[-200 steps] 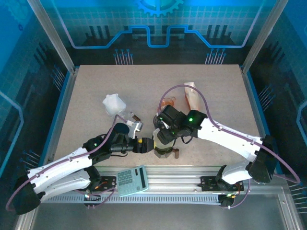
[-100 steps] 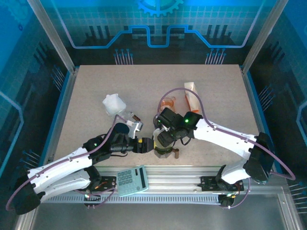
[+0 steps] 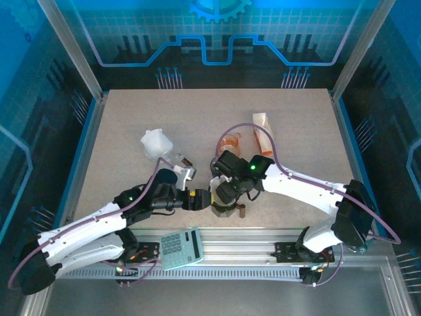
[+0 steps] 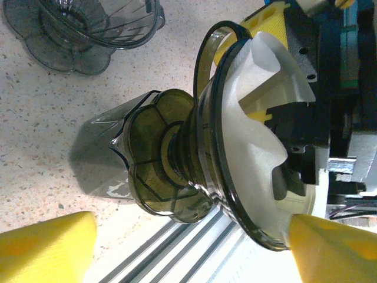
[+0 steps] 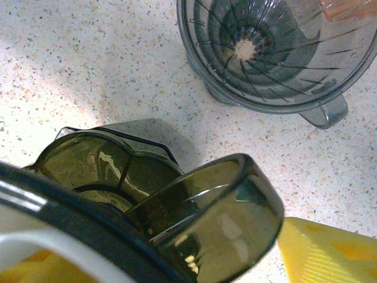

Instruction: Place the coffee filter in the dripper

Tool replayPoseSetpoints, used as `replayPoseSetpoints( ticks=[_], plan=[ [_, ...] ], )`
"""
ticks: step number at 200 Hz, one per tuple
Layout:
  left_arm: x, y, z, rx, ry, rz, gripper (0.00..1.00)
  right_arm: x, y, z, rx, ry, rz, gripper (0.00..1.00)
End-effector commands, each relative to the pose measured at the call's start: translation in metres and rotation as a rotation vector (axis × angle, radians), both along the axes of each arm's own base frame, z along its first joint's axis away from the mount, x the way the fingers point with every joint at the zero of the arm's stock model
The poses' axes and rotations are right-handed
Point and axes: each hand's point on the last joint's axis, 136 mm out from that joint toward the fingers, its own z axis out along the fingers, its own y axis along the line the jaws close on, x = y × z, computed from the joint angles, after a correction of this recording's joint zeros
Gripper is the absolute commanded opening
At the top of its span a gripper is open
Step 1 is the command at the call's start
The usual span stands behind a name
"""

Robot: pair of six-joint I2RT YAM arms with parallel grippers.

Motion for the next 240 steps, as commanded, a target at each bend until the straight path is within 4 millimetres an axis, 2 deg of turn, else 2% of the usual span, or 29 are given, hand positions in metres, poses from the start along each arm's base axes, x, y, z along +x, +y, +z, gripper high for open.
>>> replayPoseSetpoints(
  ticks=[1, 33, 93, 146, 197, 222, 240],
  plan=[
    [0.002, 0.003, 0.008, -0.028, -0.025, 0.019, 0.9, 0.001, -0.007, -0.015, -0.049, 0.001, -0.024, 0.77],
    [0.008, 0.007, 0.019, -0.05, -0.06, 0.051, 0.99, 0.001, -0.009, -0.017, -0.064, 0.0, -0.025, 0.77],
    [0.022, 0.0, 0.013, -0.018, -0.046, 0.059, 0.99, 0.001, -0.01, -0.016, -0.066, -0.003, -0.028, 0.77],
    [0.029, 0.002, 0.006, 0.015, -0.026, 0.086, 0.97, 0.0, -0.011, -0.016, -0.062, -0.006, -0.03, 0.77],
    [0.03, -0.001, 0.017, -0.019, -0.051, 0.084, 0.99, 0.0, -0.012, -0.015, -0.06, -0.01, -0.031, 0.77],
    [0.037, 0.002, 0.011, 0.0, -0.035, 0.114, 0.95, 0.0, -0.012, -0.015, -0.058, -0.01, -0.033, 0.77],
    [0.038, 0.005, 0.008, 0.015, -0.024, 0.129, 0.87, 0.0, -0.012, -0.014, -0.058, -0.012, -0.034, 0.77]
  ],
)
